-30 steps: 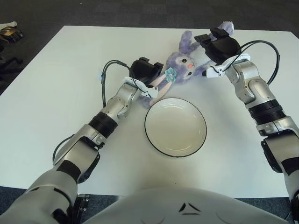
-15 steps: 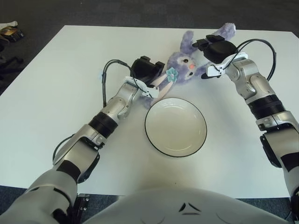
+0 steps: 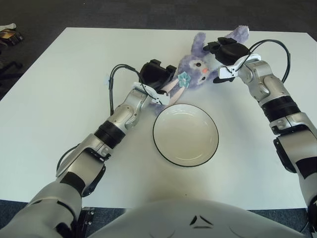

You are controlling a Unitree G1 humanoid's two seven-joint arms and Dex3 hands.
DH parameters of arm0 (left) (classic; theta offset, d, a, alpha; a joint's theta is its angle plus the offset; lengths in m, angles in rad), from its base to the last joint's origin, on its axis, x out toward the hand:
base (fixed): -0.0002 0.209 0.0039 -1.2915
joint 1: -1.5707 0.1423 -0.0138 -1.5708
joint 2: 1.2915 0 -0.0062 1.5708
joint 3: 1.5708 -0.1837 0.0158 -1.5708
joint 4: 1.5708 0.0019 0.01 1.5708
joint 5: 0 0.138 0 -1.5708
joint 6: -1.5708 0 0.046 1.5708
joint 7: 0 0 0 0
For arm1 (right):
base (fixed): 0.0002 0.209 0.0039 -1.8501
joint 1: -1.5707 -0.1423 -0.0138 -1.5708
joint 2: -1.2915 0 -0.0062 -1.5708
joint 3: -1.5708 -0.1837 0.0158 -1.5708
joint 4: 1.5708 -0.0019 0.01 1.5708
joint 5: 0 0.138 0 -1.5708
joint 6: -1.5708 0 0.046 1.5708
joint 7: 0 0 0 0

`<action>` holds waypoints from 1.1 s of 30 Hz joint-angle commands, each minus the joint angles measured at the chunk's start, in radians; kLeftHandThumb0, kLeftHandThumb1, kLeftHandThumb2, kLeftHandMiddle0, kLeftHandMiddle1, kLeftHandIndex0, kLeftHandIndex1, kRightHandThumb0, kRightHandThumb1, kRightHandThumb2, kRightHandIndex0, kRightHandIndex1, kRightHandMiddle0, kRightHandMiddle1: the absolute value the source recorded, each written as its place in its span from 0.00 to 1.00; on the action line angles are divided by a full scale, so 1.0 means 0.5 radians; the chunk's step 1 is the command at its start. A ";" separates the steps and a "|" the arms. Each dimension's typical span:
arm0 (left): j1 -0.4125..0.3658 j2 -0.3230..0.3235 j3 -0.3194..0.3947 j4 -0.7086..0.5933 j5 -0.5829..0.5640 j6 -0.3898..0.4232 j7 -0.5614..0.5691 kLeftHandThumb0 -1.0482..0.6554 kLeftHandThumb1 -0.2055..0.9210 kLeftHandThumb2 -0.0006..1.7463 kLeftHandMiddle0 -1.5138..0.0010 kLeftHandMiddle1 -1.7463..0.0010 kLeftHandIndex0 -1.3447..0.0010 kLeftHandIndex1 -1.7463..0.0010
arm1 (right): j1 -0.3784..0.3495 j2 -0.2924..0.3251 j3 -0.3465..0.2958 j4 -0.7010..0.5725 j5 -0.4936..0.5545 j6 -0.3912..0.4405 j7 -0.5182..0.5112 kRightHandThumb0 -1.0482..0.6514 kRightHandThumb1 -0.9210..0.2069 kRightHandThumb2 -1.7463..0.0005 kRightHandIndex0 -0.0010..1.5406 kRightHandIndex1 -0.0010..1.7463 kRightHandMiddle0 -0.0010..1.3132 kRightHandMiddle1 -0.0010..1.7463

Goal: Put the doll into the plate.

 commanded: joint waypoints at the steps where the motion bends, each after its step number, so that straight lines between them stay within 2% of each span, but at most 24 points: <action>1: 0.024 0.017 -0.001 -0.036 0.016 0.002 -0.030 0.61 0.26 0.90 0.56 0.00 0.51 0.01 | -0.078 0.025 0.029 0.091 0.025 -0.026 -0.004 0.27 0.64 0.43 0.02 0.03 0.00 0.32; 12: 0.049 0.024 -0.010 -0.101 0.031 -0.005 -0.033 0.61 0.27 0.89 0.56 0.00 0.51 0.01 | -0.208 0.087 0.097 0.340 0.012 -0.024 -0.018 0.29 0.67 0.42 0.05 0.05 0.00 0.34; 18: 0.123 0.014 0.026 -0.216 -0.018 0.016 -0.072 0.61 0.28 0.89 0.57 0.00 0.52 0.01 | -0.332 0.158 0.138 0.602 0.015 -0.017 -0.061 0.32 0.71 0.40 0.05 0.06 0.00 0.34; 23: 0.154 0.024 0.034 -0.276 -0.022 0.005 -0.077 0.61 0.28 0.88 0.57 0.00 0.52 0.01 | -0.452 0.167 0.160 0.748 0.012 -0.033 -0.086 0.29 0.69 0.40 0.06 0.07 0.00 0.33; 24: 0.160 0.029 0.034 -0.290 -0.019 0.001 -0.078 0.61 0.29 0.88 0.57 0.00 0.52 0.01 | -0.468 0.165 0.166 0.762 0.010 -0.036 -0.089 0.26 0.64 0.43 0.07 0.10 0.00 0.33; 26: 0.168 0.036 0.033 -0.310 -0.010 -0.005 -0.083 0.61 0.29 0.88 0.57 0.00 0.52 0.01 | -0.489 0.161 0.178 0.777 0.009 -0.043 -0.091 0.21 0.57 0.48 0.04 0.22 0.00 0.33; 29: 0.175 0.045 0.032 -0.327 0.003 -0.012 -0.090 0.61 0.29 0.88 0.57 0.00 0.52 0.01 | -0.506 0.156 0.192 0.783 0.009 -0.049 -0.086 0.18 0.52 0.51 0.01 0.33 0.00 0.33; 33: 0.179 0.052 0.023 -0.336 0.028 -0.016 -0.095 0.61 0.29 0.88 0.57 0.00 0.53 0.01 | -0.512 0.149 0.208 0.770 0.010 -0.044 -0.073 0.15 0.48 0.54 0.00 0.42 0.00 0.31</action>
